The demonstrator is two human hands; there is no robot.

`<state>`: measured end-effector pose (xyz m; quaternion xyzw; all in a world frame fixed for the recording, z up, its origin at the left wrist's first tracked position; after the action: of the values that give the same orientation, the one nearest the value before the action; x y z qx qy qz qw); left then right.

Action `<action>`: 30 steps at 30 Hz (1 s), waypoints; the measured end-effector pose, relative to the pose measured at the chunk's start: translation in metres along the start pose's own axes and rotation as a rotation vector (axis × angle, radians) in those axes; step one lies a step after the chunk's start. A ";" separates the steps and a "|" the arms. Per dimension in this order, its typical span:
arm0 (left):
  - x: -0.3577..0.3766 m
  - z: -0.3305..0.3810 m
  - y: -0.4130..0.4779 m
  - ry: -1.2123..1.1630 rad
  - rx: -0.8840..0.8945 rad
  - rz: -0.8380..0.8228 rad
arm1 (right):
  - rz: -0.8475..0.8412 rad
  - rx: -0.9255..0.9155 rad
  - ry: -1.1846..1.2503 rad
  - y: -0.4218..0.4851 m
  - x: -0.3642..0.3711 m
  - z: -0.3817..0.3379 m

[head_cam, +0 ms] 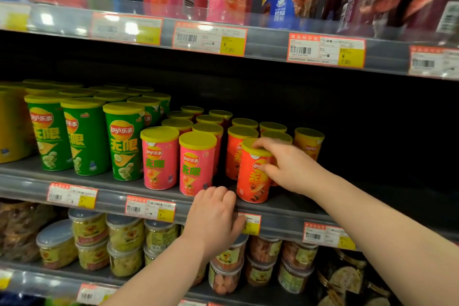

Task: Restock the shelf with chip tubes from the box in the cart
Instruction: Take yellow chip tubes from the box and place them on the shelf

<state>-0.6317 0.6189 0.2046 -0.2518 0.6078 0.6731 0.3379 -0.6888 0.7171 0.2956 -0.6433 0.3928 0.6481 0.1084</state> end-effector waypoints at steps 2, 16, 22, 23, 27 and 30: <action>0.001 0.000 -0.001 0.018 0.014 -0.031 | 0.031 0.014 -0.044 -0.003 -0.002 -0.004; -0.007 -0.004 -0.033 0.045 0.097 -0.205 | 0.100 -0.035 -0.372 -0.070 0.034 -0.057; 0.003 -0.008 -0.068 0.048 0.162 -0.361 | -0.047 0.053 -0.423 -0.102 0.081 -0.068; 0.007 -0.010 -0.076 0.057 0.156 -0.414 | -0.096 0.069 -0.406 -0.107 0.091 -0.070; 0.018 -0.015 -0.106 0.083 0.133 -0.515 | -0.262 0.100 -0.349 -0.123 0.120 -0.079; 0.023 -0.021 -0.126 0.151 0.127 -0.574 | -0.351 0.144 -0.341 -0.136 0.136 -0.083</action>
<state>-0.5522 0.6062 0.1025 -0.4410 0.5758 0.4903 0.4833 -0.5591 0.7049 0.1315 -0.5736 0.2964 0.6888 0.3296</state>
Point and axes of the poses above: each hand's wrist, its own y-axis towards the middle knuckle, its own x-axis out of the palm, z = x × y, the point moved 9 cm from there along y, towards the middle knuckle, and after that the axes turned 11 degrees about -x, right-handed, at the moved point
